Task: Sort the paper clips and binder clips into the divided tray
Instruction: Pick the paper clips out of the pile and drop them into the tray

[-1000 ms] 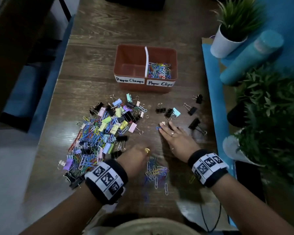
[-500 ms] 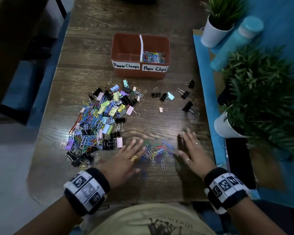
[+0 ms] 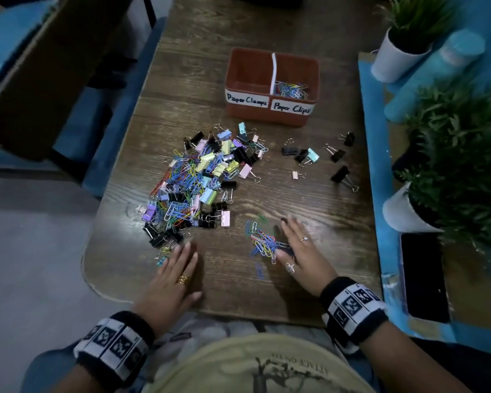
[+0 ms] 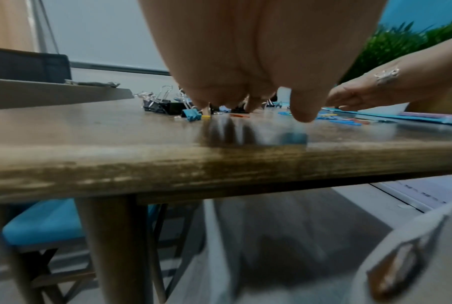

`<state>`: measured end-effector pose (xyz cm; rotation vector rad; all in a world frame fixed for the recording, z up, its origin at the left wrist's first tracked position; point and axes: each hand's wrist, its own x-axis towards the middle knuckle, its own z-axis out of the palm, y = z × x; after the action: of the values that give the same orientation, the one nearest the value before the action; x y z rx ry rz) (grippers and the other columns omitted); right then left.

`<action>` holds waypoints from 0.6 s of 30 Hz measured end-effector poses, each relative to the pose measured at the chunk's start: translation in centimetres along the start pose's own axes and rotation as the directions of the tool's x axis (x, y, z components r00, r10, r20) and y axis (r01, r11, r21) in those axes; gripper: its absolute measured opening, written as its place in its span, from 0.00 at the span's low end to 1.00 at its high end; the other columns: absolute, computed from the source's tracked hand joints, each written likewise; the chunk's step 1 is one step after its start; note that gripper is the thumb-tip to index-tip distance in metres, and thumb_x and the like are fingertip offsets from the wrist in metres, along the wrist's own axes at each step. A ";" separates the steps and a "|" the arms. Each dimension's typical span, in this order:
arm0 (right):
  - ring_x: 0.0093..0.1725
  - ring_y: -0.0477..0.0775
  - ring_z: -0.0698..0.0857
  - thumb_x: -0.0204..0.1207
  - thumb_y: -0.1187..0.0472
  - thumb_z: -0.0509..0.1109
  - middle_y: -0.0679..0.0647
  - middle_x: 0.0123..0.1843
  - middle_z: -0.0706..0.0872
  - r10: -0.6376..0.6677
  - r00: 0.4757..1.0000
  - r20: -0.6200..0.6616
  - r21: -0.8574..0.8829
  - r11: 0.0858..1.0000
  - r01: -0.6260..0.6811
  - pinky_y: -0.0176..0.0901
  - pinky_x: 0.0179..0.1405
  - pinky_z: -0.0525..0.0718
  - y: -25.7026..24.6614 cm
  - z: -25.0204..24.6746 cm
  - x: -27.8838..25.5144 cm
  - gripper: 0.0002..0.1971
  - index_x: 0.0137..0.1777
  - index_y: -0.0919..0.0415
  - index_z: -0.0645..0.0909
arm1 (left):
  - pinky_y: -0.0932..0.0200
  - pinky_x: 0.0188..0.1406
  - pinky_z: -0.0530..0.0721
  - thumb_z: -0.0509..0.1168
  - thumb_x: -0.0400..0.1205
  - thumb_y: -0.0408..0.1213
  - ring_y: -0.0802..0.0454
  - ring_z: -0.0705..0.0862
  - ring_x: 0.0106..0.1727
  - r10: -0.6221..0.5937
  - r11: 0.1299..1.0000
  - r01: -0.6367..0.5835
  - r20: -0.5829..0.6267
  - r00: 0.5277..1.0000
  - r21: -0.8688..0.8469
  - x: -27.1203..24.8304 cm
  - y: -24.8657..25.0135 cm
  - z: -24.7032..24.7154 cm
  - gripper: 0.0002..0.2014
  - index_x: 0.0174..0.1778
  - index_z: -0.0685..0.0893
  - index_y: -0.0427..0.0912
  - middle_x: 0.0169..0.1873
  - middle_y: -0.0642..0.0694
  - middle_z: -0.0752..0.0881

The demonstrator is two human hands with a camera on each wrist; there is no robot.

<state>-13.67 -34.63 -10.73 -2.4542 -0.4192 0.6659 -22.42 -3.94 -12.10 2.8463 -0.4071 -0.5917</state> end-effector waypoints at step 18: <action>0.57 0.59 0.81 0.77 0.54 0.54 0.53 0.55 0.85 -0.479 0.873 0.095 -0.283 0.828 0.485 0.54 0.55 0.81 -9.6 1.1 4.0 0.19 0.60 0.56 0.84 | 0.56 0.76 0.47 0.46 0.82 0.57 0.53 0.36 0.82 0.052 0.998 -0.054 -0.186 0.981 -0.008 -0.7 1.0 2.5 0.36 0.82 0.42 0.45 0.82 0.49 0.39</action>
<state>-12.35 -24.82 -7.38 -2.4579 -1.1809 0.4298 -24.33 -5.01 -13.81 2.8360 -0.4432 -0.3138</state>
